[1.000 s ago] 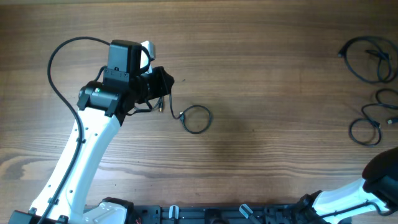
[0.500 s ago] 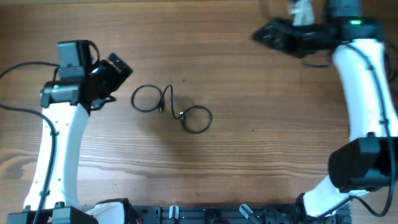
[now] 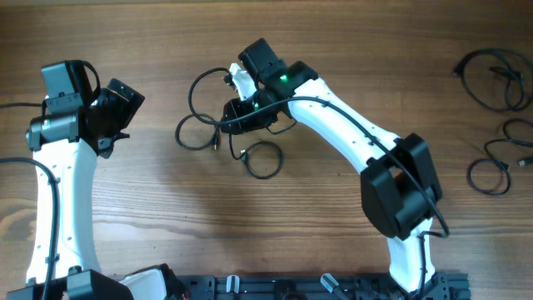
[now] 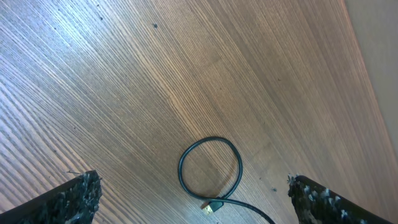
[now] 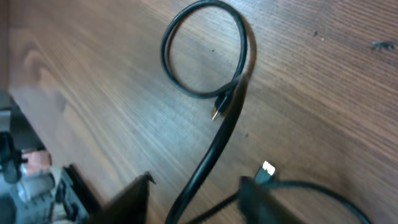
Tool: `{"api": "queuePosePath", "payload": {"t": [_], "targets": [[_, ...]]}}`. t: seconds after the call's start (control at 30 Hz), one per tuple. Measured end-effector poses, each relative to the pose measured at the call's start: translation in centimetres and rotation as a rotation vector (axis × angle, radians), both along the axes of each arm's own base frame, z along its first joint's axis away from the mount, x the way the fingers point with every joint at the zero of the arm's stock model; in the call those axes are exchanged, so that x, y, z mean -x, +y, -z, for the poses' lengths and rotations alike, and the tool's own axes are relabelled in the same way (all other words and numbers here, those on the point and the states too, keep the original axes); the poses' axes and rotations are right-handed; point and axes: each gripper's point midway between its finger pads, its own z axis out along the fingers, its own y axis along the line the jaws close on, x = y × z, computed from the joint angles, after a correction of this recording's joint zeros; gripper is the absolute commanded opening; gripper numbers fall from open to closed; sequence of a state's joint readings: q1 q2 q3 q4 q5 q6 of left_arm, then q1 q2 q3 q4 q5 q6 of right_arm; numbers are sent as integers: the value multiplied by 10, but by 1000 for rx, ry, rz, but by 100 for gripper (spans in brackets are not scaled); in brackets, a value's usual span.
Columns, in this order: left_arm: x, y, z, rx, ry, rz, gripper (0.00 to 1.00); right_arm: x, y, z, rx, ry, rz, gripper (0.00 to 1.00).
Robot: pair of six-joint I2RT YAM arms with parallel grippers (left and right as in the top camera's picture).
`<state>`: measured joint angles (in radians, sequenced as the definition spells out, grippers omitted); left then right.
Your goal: Untangle cables
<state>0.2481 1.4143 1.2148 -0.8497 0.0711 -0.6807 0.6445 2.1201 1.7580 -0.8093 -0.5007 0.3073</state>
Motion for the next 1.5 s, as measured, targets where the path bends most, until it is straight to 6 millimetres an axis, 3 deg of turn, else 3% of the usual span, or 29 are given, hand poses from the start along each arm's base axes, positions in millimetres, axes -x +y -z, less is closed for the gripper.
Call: {"api": "queuePosePath", "payload": {"t": [0.07, 0.2, 0.27, 0.37, 0.4, 0.47, 0.53, 0.67, 0.73, 0.77, 0.8, 0.83, 0.93, 0.97, 1.03, 1.17, 1.23, 1.33, 1.43, 1.5], "targets": [[0, 0, 0, 1, 0, -2, 100, -7, -4, 12, 43, 8, 53, 4], [0, 0, 0, 2, 0, -3, 100, -32, -16, 14, 95, -64, 145, 4], [0, 0, 0, 2, 0, -3, 100, -64, -31, -4, 102, -139, 219, 4], [0, 0, 0, 2, 0, -3, 100, -128, -68, -56, 57, -274, 360, 4], [0, 0, 0, 2, 1, -3, 100, -164, -104, -91, 26, -351, 462, 4], [0, 0, 0, 2, 1, -3, 100, -201, -160, -128, -8, -428, 605, 4], [0, 0, 0, 2, 1, -3, 100, -230, -232, -155, -24, -484, 781, 4], [0, 0, 0, 2, 1, -3, 100, -246, -395, -156, 57, -476, 1212, 9], [0, 0, 0, 2, 1, -3, 100, -246, -455, -154, 92, -492, 1384, 8], [0, 0, 0, 2, 1, -3, 100, -251, -480, -145, 105, -507, 1447, 27], [0, 0, 0, 3, 1, -5, 100, -255, -492, -135, 118, -503, 1472, 71], [0, 0, 0, 3, 1, -5, 100, -260, -504, -117, 132, -488, 1497, 100], [0, 0, 0, 3, 1, -5, 100, -265, -521, -46, 201, -382, 1518, 100], [0, 0, 0, 3, 1, -5, 100, -264, -522, -31, 224, -359, 1506, 100], [0, 0, 0, 3, 1, -5, 100, -263, -519, -22, 249, -353, 1462, 100], [0, 0, 0, 3, 1, -5, 100, -265, -499, -38, 170, -347, 1368, 100], [0, 0, 0, 3, 1, -5, 100, -260, -484, -63, 98, -340, 1330, 100], [0, 0, 1, 3, 1, -5, 100, -244, -464, -155, -6, -457, 1296, 100], [0, 0, 1, 4, 2, -5, 100, -198, -461, -254, 26, -637, 1374, 100], [0, 0, 1, 4, 2, -5, 100, -167, -464, -304, 51, -743, 1445, 100]]}}
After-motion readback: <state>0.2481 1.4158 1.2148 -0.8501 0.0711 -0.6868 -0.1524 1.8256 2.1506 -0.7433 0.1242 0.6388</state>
